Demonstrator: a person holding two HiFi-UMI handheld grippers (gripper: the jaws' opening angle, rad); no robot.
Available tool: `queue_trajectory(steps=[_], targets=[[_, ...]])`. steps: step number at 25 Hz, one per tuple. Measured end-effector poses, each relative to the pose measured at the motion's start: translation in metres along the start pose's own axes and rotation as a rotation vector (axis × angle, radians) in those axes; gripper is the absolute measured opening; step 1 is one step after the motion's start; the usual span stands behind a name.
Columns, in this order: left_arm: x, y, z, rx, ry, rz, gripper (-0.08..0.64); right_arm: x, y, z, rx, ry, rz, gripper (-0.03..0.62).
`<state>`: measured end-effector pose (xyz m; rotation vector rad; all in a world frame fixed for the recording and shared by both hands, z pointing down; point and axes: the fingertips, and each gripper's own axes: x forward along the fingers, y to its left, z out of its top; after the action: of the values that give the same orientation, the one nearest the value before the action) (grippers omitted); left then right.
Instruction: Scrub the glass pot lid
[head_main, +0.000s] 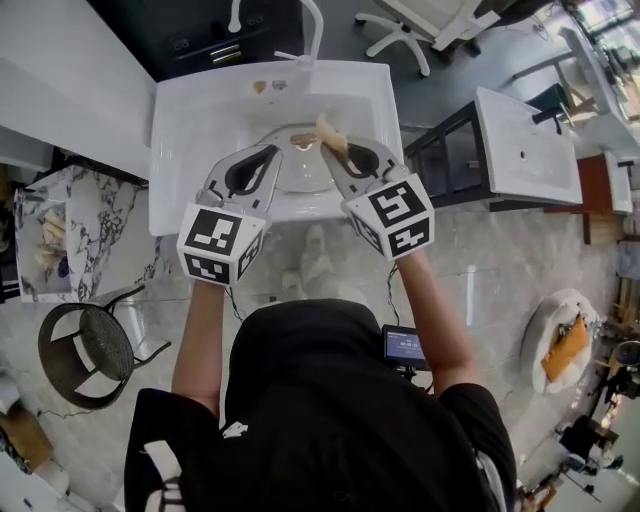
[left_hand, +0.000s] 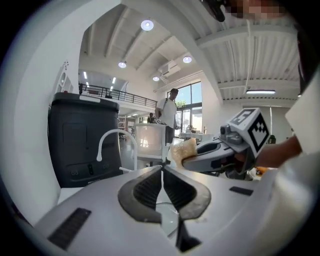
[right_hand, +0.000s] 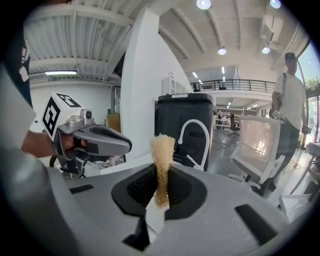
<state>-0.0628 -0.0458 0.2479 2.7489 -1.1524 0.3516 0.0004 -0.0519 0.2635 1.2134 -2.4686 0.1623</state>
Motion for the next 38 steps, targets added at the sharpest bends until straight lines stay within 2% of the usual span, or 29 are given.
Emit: queue_trajectory(steps=[12, 16, 20, 29, 38], targets=[[-0.061, -0.032, 0.060, 0.091, -0.219, 0.021, 0.014, -0.056, 0.040, 0.053, -0.042, -0.185, -0.112, 0.017], [-0.068, -0.042, 0.064, 0.116, -0.229, 0.006, 0.014, -0.069, 0.045, 0.059, -0.050, -0.207, -0.133, 0.017], [-0.074, -0.049, 0.074, 0.108, -0.261, -0.001, 0.014, -0.079, 0.046, 0.063, -0.064, -0.219, -0.142, 0.017], [-0.089, -0.076, 0.092, 0.112, -0.278, 0.040, 0.014, -0.115, 0.051, 0.064, -0.064, -0.254, -0.127, 0.017], [-0.107, -0.118, 0.089, 0.108, -0.286, 0.069, 0.014, -0.155, 0.057, 0.056, -0.071, -0.273, -0.121, 0.017]])
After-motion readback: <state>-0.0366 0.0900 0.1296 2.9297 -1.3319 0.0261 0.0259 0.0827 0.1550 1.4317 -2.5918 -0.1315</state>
